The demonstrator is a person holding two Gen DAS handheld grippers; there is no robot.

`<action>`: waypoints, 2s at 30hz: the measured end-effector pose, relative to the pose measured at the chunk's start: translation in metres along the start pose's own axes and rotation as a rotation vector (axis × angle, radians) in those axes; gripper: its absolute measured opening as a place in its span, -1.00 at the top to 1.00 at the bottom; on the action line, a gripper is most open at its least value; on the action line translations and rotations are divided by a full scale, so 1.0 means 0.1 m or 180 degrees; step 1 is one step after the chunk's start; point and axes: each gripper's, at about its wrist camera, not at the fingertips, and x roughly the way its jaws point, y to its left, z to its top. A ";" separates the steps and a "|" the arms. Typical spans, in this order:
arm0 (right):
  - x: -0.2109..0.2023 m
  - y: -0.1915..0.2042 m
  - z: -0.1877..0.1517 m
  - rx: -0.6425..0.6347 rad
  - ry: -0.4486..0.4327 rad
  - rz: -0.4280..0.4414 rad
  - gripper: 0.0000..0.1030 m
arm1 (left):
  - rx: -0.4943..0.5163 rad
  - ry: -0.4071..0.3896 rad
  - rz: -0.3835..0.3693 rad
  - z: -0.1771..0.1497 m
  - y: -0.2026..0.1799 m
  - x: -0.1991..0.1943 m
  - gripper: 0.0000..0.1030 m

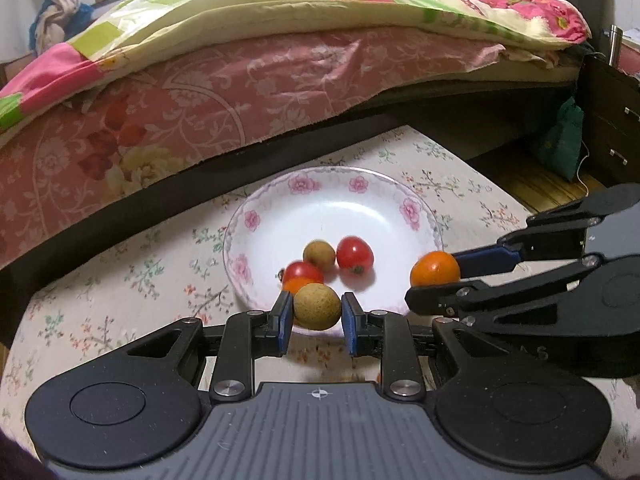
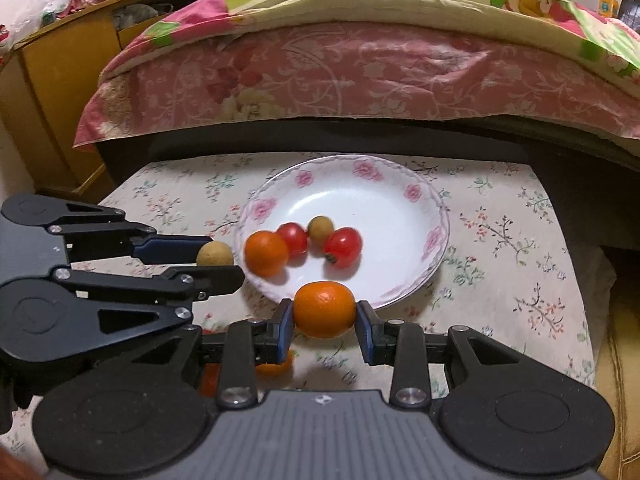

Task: Organize fruits
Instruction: 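Carry the brown fruit and orange over the white plate and open both tools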

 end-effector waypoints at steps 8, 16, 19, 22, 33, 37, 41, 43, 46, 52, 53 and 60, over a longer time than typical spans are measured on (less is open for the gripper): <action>0.15 -0.11 0.12 0.0042 0.0000 0.0001 0.35 | -0.0025 -0.0009 0.0039 0.07 0.05 0.17 0.39; 0.29 -0.16 0.21 0.0040 -0.0015 -0.0019 0.35 | -0.0004 -0.0009 0.0072 0.16 0.10 0.31 0.39; 0.35 -0.18 0.24 0.0039 -0.0007 -0.0045 0.35 | -0.0007 0.0007 0.0077 0.17 0.12 0.38 0.39; 0.43 -0.19 0.25 0.0045 0.0023 -0.0051 0.35 | -0.0041 0.0018 0.0073 0.17 0.14 0.44 0.39; 0.54 -0.27 0.29 0.0082 0.0017 -0.0094 0.34 | -0.0080 0.0007 0.0092 0.26 0.16 0.55 0.38; 0.54 -0.28 0.30 0.0117 -0.0001 -0.0094 0.34 | -0.0094 0.0008 0.0113 0.27 0.16 0.55 0.34; 0.53 -0.28 0.31 0.0123 -0.0017 -0.0118 0.34 | -0.0104 -0.0005 0.0121 0.28 0.18 0.53 0.31; 0.52 -0.28 0.31 0.0126 -0.0028 -0.0117 0.34 | -0.0108 -0.0012 0.0127 0.28 0.19 0.52 0.29; 0.51 -0.27 0.31 0.0128 -0.0055 -0.0120 0.34 | -0.0110 -0.0020 0.0130 0.29 0.19 0.50 0.27; 0.45 -0.27 0.34 0.0137 -0.0122 -0.0137 0.34 | -0.0103 -0.0068 0.0132 0.30 0.19 0.36 0.23; 0.43 -0.27 0.35 0.0143 -0.0139 -0.0142 0.34 | -0.0097 -0.0077 0.0135 0.31 0.19 0.33 0.22; 0.19 -0.18 0.34 0.0136 -0.0207 -0.0123 0.33 | -0.0059 -0.0127 0.0120 0.24 0.16 0.00 0.19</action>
